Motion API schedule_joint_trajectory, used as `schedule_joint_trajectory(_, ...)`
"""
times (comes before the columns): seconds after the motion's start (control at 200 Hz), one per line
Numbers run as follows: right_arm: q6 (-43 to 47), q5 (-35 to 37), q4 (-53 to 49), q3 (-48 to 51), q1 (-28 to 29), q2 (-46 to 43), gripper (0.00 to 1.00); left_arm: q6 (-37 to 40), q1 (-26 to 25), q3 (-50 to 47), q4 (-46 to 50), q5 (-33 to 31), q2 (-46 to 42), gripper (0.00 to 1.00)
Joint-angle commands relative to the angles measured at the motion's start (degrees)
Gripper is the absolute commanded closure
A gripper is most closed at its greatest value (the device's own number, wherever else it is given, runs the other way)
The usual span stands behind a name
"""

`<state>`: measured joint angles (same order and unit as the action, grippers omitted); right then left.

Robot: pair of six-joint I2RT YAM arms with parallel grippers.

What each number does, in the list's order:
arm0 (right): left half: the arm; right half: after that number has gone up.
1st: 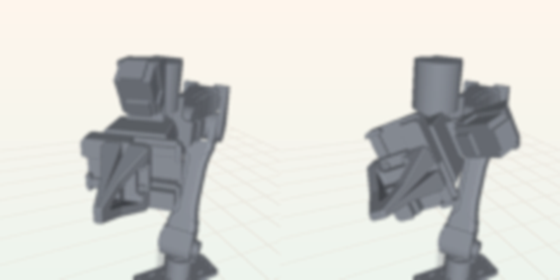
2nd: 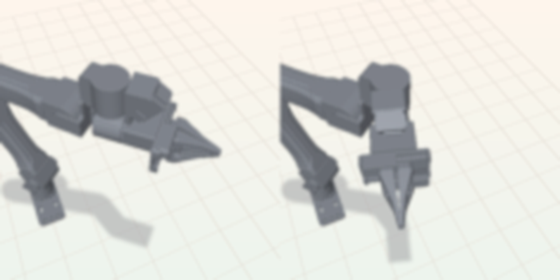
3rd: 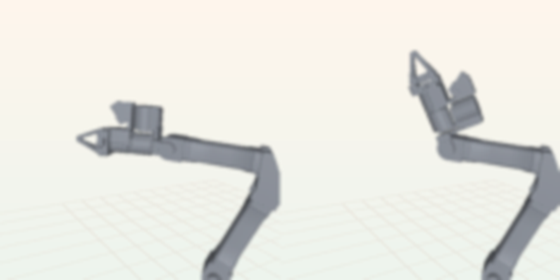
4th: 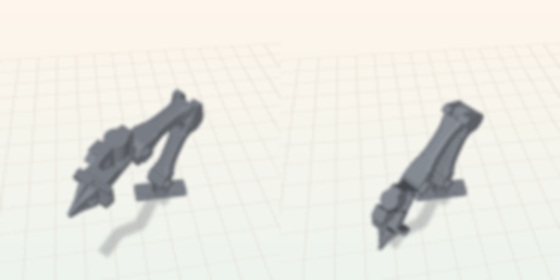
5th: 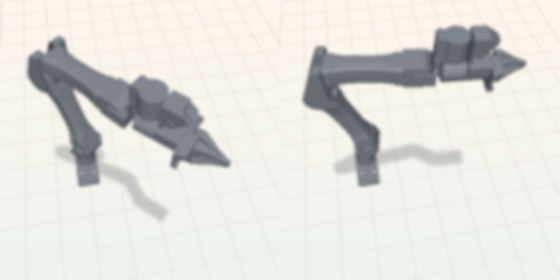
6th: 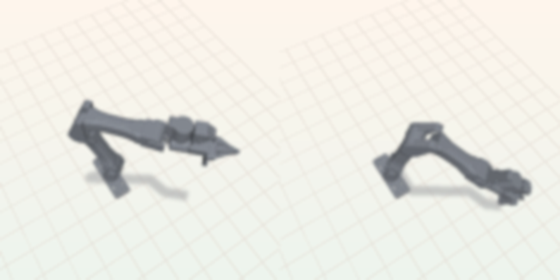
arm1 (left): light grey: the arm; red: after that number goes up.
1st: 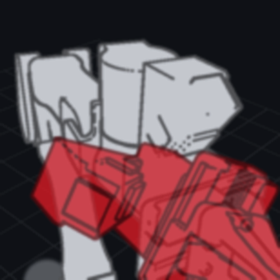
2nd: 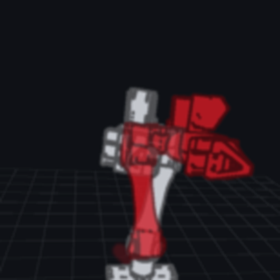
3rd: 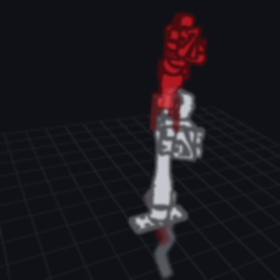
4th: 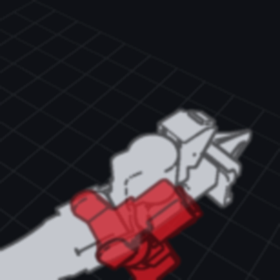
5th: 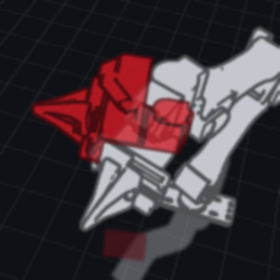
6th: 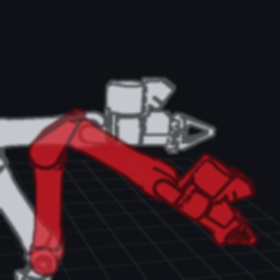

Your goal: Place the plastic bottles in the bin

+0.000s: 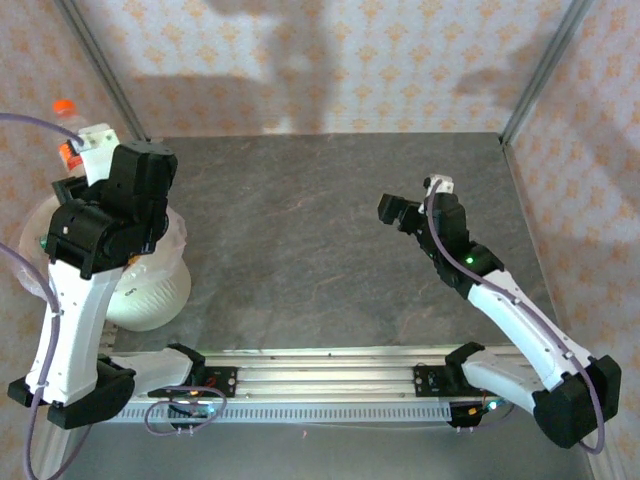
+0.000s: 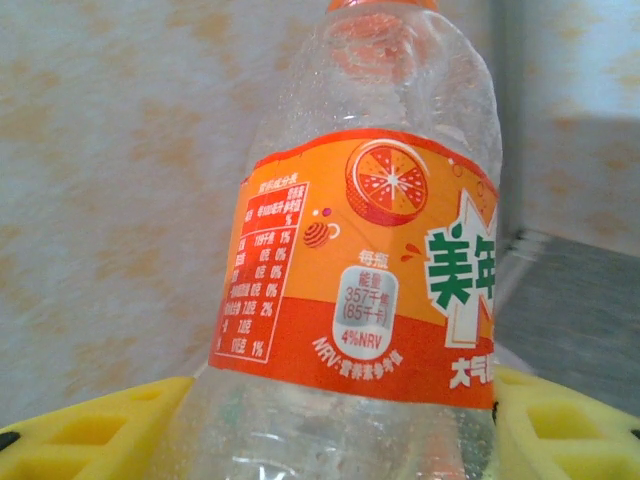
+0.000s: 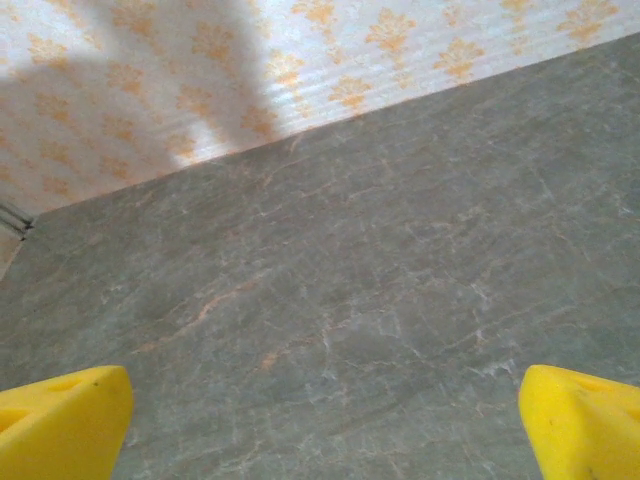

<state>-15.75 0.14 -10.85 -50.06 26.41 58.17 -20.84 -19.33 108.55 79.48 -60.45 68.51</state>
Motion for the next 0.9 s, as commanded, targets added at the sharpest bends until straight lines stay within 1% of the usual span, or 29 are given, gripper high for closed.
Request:
schedule_joint_trajectory(0.0,1.39,-2.88,-0.87,-5.00,-0.22,0.98,0.01,-18.10,2.52,-2.00,11.38,-10.84,-0.95,0.59)
schedule_joint_trajectory(0.085,3.00,-4.64,-3.45,-8.21,-0.22,2.39,0.01,-33.93,4.46,-4.37,19.87,-12.89,-2.33,0.67)
schedule_joint_trajectory(0.14,4.25,-5.36,-5.02,-10.14,-0.21,3.27,0.01,-38.97,6.09,-6.88,20.91,-12.39,-4.30,0.74)
schedule_joint_trajectory(0.18,5.01,-5.95,-6.10,-11.37,-0.18,3.97,0.01,-39.24,7.00,-9.77,18.56,-11.99,-6.14,0.77)
schedule_joint_trajectory(0.285,5.32,-7.01,-6.90,-13.25,-0.19,5.23,0.01,-37.49,10.01,-18.19,9.63,-8.91,-12.21,0.77)
schedule_joint_trajectory(0.36,3.92,-7.96,-6.16,-13.30,-0.22,5.61,0.01,-38.72,10.97,-24.44,4.25,-7.84,-17.16,0.78)
schedule_joint_trajectory(0.435,1.94,-8.64,-4.96,-12.32,-0.18,5.72,0.01,-38.14,12.02,-30.24,-1.20,-6.62,-21.90,0.79)
schedule_joint_trajectory(0.495,0.47,-9.13,-3.79,-11.20,-0.17,5.72,0.01,-37.76,13.54,-33.15,-3.25,-4.62,-23.23,0.78)
schedule_joint_trajectory(0.661,-0.30,-9.53,-3.76,-10.80,-0.18,5.57,0.01,-36.62,18.82,-34.56,-3.91,0.63,-19.36,0.76)
schedule_joint_trajectory(0.711,0.12,-9.17,-4.21,-10.92,-0.16,5.30,0.01,-34.98,20.48,-35.41,-6.40,2.80,-18.82,0.74)
schedule_joint_trajectory(0.776,0.98,-8.60,-4.71,-10.84,-0.19,4.73,0.01,-32.83,23.10,-36.74,-10.13,7.57,-18.60,0.71)
schedule_joint_trajectory(0.816,1.37,-8.12,-4.88,-10.80,-0.22,4.37,0.01,-31.77,24.67,-37.45,-12.22,10.37,-18.54,0.65)
schedule_joint_trajectory(0.896,1.80,-7.60,-5.21,-10.42,-0.20,3.62,0.01,-30.60,27.24,-38.03,-14.60,14.87,-18.51,0.48)
